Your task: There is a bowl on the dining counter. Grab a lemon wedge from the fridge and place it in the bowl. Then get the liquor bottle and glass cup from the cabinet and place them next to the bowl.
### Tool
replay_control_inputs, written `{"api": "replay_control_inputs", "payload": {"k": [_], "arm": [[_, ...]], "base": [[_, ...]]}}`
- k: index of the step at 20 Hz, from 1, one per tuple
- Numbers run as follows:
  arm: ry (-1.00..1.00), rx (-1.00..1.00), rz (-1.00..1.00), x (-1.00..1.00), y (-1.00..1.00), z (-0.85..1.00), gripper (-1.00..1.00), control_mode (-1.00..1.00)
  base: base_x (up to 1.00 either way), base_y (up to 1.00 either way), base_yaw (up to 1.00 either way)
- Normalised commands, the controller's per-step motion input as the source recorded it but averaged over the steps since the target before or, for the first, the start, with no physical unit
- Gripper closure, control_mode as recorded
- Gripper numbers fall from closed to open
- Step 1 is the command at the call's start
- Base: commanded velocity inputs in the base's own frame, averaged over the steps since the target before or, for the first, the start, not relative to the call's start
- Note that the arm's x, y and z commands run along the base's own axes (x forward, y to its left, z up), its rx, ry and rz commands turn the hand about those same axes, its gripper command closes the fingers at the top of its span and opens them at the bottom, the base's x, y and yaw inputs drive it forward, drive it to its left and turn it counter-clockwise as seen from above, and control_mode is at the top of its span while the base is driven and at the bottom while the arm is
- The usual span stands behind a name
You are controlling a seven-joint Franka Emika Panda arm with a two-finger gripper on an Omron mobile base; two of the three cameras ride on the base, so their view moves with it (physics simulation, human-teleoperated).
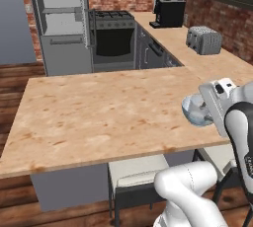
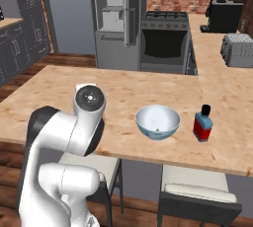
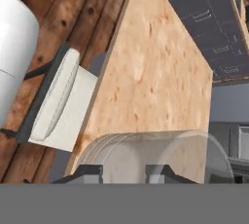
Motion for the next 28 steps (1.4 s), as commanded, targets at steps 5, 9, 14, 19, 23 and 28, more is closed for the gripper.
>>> {"api": "replay_control_inputs", "payload": {"k": [5, 9, 14, 19, 23, 28], "arm": [[0.0, -0.15, 0.06, 0.49, 0.0, -0.5, 1.0, -1.0], [0.0, -0.02, 0.07, 0.48, 0.0, -0.43, 1.0, -1.0], [0.0, 0.0, 0.06, 0.55, 0.0, -0.35, 1.0, -1.0], [0.01, 0.0, 0.04, 0.56, 0.0, -0.3, 1.0, -1.0], [0.02, 0.0, 0.02, 0.48, 0.0, -0.31, 1.0, -1.0], [0.05, 0.0, 0.0, 0.49, 0.0, -0.31, 1.0, -1.0]], "base": [[0.0, 0.0, 0.0], [0.0, 0.0, 0.0], [0.0, 0.0, 0.0], [0.0, 0.0, 0.0], [0.0, 0.0, 0.0], [0.0, 0.0, 0.0]]}}
